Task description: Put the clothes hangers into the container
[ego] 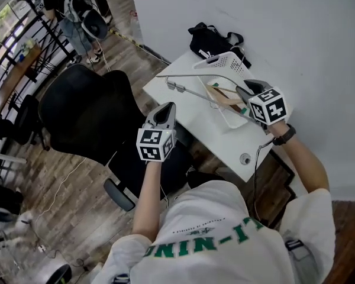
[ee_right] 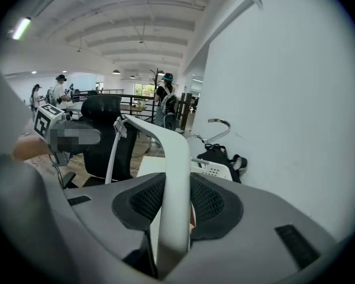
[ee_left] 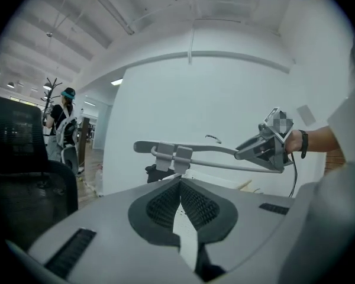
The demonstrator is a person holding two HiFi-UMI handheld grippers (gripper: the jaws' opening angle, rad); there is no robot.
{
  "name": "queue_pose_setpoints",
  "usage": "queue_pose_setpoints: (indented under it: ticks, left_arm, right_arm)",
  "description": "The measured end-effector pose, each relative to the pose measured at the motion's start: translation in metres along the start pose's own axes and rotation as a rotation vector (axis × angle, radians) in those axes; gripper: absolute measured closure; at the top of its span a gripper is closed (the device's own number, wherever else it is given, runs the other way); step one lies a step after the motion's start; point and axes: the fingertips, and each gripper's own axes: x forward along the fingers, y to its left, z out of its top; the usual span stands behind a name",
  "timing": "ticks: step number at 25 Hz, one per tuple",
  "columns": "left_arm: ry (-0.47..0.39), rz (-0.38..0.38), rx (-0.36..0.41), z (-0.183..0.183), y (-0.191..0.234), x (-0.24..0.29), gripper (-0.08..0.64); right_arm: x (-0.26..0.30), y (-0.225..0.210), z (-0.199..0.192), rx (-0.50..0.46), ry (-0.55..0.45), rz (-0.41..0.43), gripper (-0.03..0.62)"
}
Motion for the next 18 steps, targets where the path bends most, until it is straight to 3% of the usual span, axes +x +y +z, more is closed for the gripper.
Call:
queue_pose_setpoints:
  ticks: [9,15,18]
  left_arm:
    - [0.033,-0.156,0.043,-0.002,-0.052,0.072,0.545]
    - [0.055,-0.203,0.046,-0.004,-0.063,0.100,0.545]
    - [0.067,-0.213,0.043,-0.009,-0.063,0.111,0.545]
  right_arm:
    - [-0.020,-0.120,-0.069,0.023,0.163,-0.263,0.453]
    - [0.006,-0.160,-0.100,0.007,0.317,-0.331,0.452]
    - [0.029,-0.164,-0.105,-0.001,0.358,-0.322,0.451]
